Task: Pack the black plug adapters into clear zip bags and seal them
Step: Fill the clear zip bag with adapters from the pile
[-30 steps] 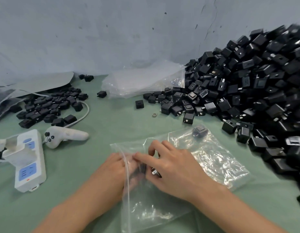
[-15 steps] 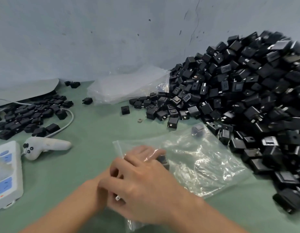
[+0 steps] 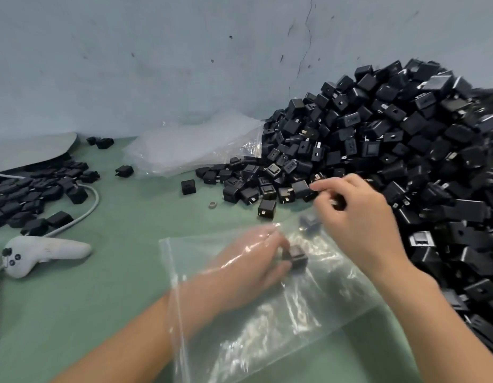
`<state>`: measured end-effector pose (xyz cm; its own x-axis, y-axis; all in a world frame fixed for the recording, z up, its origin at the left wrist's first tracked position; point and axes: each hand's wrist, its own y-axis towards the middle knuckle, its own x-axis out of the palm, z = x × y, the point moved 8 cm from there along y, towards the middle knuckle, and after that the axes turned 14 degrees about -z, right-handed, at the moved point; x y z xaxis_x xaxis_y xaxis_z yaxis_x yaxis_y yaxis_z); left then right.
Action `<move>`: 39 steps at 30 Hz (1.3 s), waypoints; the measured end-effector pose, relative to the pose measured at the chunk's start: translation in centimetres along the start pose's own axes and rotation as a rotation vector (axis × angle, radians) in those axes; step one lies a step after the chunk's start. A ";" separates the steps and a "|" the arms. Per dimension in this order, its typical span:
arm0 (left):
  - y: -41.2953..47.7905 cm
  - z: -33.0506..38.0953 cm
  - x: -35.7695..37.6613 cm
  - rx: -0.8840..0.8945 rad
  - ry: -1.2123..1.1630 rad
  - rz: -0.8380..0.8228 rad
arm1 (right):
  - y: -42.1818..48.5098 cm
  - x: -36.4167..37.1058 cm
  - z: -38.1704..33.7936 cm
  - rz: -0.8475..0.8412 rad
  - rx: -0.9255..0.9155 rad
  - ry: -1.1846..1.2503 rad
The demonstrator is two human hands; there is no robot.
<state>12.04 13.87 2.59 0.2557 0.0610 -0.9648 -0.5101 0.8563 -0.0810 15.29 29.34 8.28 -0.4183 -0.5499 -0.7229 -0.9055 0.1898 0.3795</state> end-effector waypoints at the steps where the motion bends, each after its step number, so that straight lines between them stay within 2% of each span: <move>1: -1.4 0.2 0.8 0.025 0.010 -0.015 | 0.0 -0.3 1.7 -0.006 0.078 -0.015; 4: -2.2 -0.2 1.7 0.015 -0.024 -0.033 | -0.1 0.3 4.3 -0.103 0.213 -0.155; 8: -5.7 -1.4 2.5 0.022 -0.031 -0.053 | -0.8 2.9 2.9 -0.233 0.137 -0.318; 13: -9.9 -2.7 1.8 0.005 0.033 0.075 | -1.8 7.0 0.4 -0.361 0.014 -0.338; 15: -9.8 -2.2 2.1 0.037 -0.001 0.056 | -2.2 8.2 -0.1 -0.390 0.002 -0.363; 18: -8.7 -1.3 2.1 0.053 0.005 0.008 | -2.6 8.7 0.0 -0.373 0.022 -0.360; 22: -7.0 -0.5 1.4 0.068 0.086 0.040 | -2.7 8.6 0.5 -0.361 0.042 -0.354; 26: -5.1 -0.5 2.5 0.058 -0.123 -0.065 | -2.7 8.3 0.6 -0.339 0.047 -0.308; 30: -4.2 -1.1 4.1 0.010 -0.207 -0.118 | -2.8 8.0 0.5 -0.319 0.021 -0.285; 34: -4.1 -1.3 4.4 -0.019 -0.203 -0.134 | -2.8 8.2 0.5 -0.371 -0.014 -0.287; 37: -4.5 -1.7 3.4 -0.023 -0.188 -0.105 | -2.8 8.2 0.5 -0.400 -0.031 -0.280; 39: -4.9 -2.2 1.9 -0.036 -0.076 -0.020 | -2.9 8.1 0.5 -0.398 -0.043 -0.288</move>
<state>13.27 8.68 0.57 0.3273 0.0841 -0.9412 -0.5333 0.8387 -0.1105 14.46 24.74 1.07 -0.0485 -0.3244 -0.9447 -0.9978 -0.0268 0.0604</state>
